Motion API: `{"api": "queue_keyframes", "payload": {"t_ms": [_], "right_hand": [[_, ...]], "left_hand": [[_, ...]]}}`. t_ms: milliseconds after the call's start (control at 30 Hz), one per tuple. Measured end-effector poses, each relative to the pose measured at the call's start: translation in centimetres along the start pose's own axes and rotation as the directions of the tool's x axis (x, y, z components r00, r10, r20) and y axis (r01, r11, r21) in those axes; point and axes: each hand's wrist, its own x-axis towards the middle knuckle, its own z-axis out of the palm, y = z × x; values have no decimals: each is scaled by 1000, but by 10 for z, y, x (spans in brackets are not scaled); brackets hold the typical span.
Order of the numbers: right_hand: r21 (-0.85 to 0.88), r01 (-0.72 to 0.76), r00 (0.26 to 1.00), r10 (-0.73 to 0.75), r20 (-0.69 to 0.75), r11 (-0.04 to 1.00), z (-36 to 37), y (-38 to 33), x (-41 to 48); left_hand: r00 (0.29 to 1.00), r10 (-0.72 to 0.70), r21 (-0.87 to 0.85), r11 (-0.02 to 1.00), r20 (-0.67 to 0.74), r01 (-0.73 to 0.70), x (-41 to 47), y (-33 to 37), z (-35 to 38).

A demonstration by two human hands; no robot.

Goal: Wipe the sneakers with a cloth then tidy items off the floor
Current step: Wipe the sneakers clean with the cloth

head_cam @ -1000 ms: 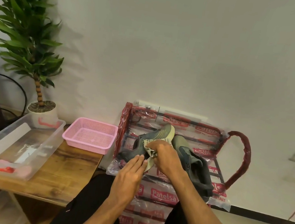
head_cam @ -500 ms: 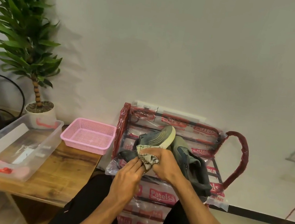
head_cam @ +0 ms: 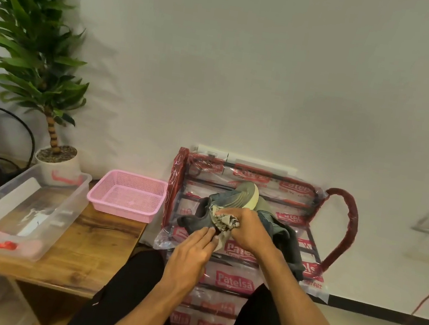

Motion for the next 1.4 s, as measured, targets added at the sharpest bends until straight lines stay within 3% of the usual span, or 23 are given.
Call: {"api": "queue_keyframes", "payload": {"t_ms": [67, 200, 300, 433, 567, 733, 800, 967, 1100, 1167, 1267, 1400], "right_hand": [[-54, -44, 996, 40, -80, 998, -4, 2, 3], [84, -60, 965, 80, -249, 995, -2, 7, -4], [140, -52, 967, 85, -239, 989, 3, 2, -11], [59, -41, 971, 53, -233, 997, 18, 0, -17], [-108, 28, 979, -50, -200, 994, 38, 2, -29], [-351, 295, 932, -348, -100, 889, 46, 0, -34], [-433, 246, 931, -336, -144, 867, 44, 4, -27], [-411, 25, 946, -155, -286, 911, 36, -1, -11], [-289, 17, 927, -123, -354, 957, 38, -3, -20], [-313, 67, 932, -171, -321, 947, 46, -2, -29], [-352, 111, 937, -216, -274, 929, 61, 4, -37], [-351, 62, 930, -182, -321, 934, 66, 7, -38]], "left_hand": [[1000, 12, -18, 1000, 6, -12, -1, 1, 1], [1000, 23, -45, 999, -9, -24, -5, -4, 4], [1000, 1, -38, 999, 1, 0, -6, -12, 8], [1000, -30, -70, 997, -3, 30, -5, -19, -1], [995, -102, -49, 994, -5, 102, -5, -29, -3], [981, -188, -156, 971, -51, 178, -5, -34, 0], [985, -164, -159, 975, -43, 156, -5, -35, 1], [993, -88, -110, 991, -74, 80, -8, -37, 7], [990, -34, -80, 997, -136, 23, -11, -36, 11], [991, -14, -56, 998, -133, 7, -10, -38, 11], [997, -54, -36, 998, -60, 52, -4, -45, 10], [990, -129, -75, 988, 52, 133, 2, -51, 12]]}}
